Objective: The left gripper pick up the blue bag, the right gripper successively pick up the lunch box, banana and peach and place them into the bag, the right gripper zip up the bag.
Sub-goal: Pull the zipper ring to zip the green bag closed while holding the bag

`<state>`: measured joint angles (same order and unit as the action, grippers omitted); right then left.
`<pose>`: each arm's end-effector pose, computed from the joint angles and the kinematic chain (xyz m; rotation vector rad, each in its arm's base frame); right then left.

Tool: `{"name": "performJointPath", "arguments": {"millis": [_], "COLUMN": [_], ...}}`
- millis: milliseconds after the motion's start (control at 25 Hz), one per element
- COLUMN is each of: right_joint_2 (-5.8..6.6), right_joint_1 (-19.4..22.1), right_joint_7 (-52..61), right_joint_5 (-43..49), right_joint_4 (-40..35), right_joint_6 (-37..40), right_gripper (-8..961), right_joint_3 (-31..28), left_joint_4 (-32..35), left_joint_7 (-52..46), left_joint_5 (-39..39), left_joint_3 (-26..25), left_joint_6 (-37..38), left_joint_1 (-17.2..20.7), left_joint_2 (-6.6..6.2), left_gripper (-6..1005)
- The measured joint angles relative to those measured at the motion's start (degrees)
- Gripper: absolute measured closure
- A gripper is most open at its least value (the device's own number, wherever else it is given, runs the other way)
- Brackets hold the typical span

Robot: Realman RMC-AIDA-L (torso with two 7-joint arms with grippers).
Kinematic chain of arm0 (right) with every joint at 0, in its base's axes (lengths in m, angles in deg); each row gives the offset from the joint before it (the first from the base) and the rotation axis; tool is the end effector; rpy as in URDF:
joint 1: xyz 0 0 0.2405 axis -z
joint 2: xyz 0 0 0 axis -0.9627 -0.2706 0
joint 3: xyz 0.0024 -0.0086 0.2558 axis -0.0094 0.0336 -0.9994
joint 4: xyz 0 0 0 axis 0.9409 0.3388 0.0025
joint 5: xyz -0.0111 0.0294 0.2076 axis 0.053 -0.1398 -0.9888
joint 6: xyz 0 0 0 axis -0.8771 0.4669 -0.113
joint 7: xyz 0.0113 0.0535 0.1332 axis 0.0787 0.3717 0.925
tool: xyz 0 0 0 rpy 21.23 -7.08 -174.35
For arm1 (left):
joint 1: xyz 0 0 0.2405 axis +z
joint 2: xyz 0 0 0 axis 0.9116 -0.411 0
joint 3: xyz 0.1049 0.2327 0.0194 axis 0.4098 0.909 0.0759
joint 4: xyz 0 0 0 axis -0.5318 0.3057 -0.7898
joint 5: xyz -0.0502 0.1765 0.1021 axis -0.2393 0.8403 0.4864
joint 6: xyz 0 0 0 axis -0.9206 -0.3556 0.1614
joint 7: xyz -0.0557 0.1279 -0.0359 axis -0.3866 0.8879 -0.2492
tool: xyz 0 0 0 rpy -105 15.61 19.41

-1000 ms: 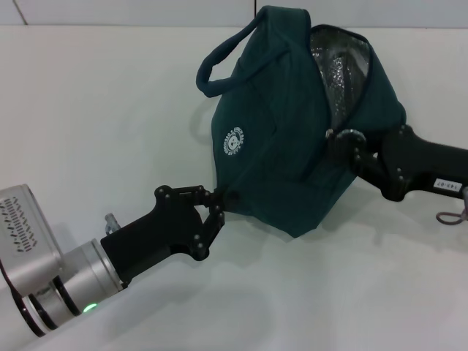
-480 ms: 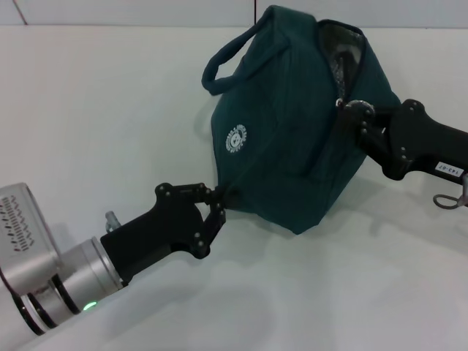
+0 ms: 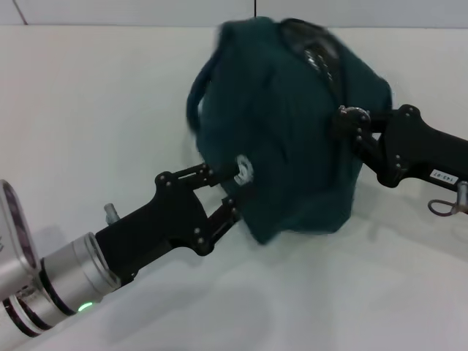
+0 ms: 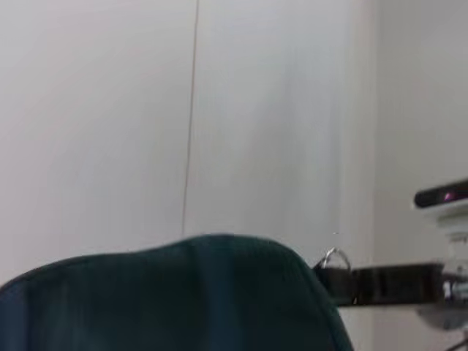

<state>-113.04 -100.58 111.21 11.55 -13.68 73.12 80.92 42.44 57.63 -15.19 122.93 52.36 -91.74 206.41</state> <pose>0.2298 0.3120 -0.0152 -2.5310 0.3468 1.2336 -0.2619 0.2382 -0.0742 -2.3635 -0.3045 -1.1933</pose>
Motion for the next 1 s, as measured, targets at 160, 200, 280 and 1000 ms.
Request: {"name": "performJointPath", "arguments": {"millis": [160, 200, 280, 1000], "right_joint_2": [-0.08, -0.13, -0.20, -0.47], "right_joint_1": [0.00, 0.00, -0.02, 0.07], "right_joint_7": [-0.05, -0.16, -0.55, -2.54], "right_joint_5": [0.00, 0.00, 0.00, -0.02], "right_joint_4": [0.01, 0.01, 0.03, 0.33], "right_joint_6": [0.06, 0.07, 0.07, 0.21], "right_gripper": [923, 923, 923, 922], "right_joint_3": [0.14, 0.25, 0.30, 1.18], "left_joint_4": [-0.02, 0.11, 0.31, 0.33], "left_joint_7": [-1.91, -3.44, -6.70, -21.86], "left_joint_5": [-0.28, -0.40, -0.46, -4.35], "left_joint_3": [-0.07, -0.07, -0.05, -0.16], "left_joint_6": [1.61, 2.09, 2.80, -0.19], "left_joint_1": [-0.41, -0.97, -2.57, -8.27], "left_joint_2": [0.00, 0.00, 0.00, 0.00], "left_gripper": [713, 672, 591, 238]}}
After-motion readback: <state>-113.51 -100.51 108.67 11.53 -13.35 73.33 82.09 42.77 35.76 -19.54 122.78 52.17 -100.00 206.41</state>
